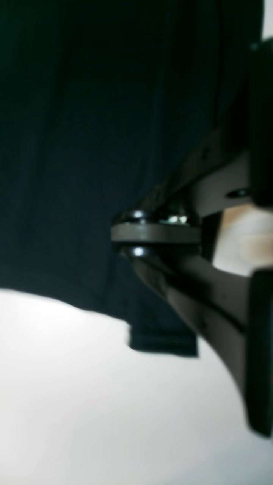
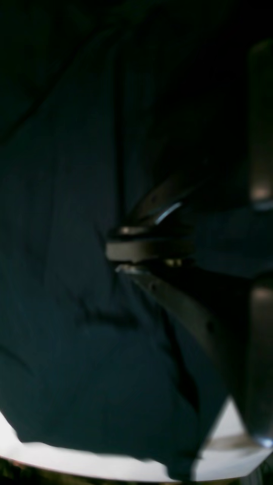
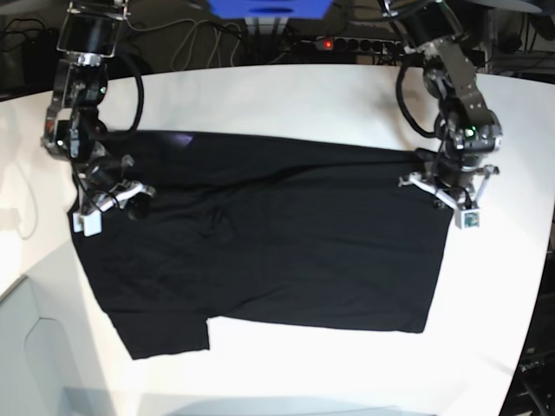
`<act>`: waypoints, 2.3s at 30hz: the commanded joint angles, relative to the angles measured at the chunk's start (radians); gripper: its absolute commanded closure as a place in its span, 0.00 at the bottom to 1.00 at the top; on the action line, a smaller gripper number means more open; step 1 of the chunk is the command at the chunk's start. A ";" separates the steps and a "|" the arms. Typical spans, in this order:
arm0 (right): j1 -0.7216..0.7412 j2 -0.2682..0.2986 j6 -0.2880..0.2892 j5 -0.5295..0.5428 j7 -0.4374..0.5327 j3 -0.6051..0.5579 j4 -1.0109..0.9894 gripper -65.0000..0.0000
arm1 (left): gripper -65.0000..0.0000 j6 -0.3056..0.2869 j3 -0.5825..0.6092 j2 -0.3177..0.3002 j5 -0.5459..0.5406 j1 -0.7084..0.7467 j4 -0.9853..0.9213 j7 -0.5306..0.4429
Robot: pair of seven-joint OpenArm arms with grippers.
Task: Fold the T-shirt properly
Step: 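Pull both gripped shoulder edges toward the robot, flattening the shirt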
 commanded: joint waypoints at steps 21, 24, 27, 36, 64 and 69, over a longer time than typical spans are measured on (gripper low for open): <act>-0.128 0.064 -0.197 -0.129 0.142 -0.076 -0.004 1.00 | 0.98 0.137 0.008 -0.017 0.187 0.091 -0.305 -0.361; -0.156 0.064 -0.196 -0.148 0.142 -0.077 -0.003 1.00 | 0.98 0.137 0.008 -0.014 0.187 0.130 -0.288 -0.361; -0.164 0.068 -0.196 -0.168 0.142 -0.074 -0.001 1.00 | 0.98 0.137 0.008 -0.007 0.186 0.188 -0.244 -0.361; -0.219 0.082 -0.194 -0.209 0.143 -0.073 0.005 1.00 | 0.98 0.136 0.008 0.038 0.186 0.362 -0.103 -0.360; -0.418 0.097 -0.194 -0.209 0.143 -0.022 0.108 1.00 | 0.98 0.142 0.006 0.015 -0.006 0.569 -0.064 -0.363; -0.420 0.097 -0.194 -0.209 0.143 -0.017 0.108 1.00 | 0.98 0.142 0.006 0.019 -0.006 0.587 -0.032 -0.363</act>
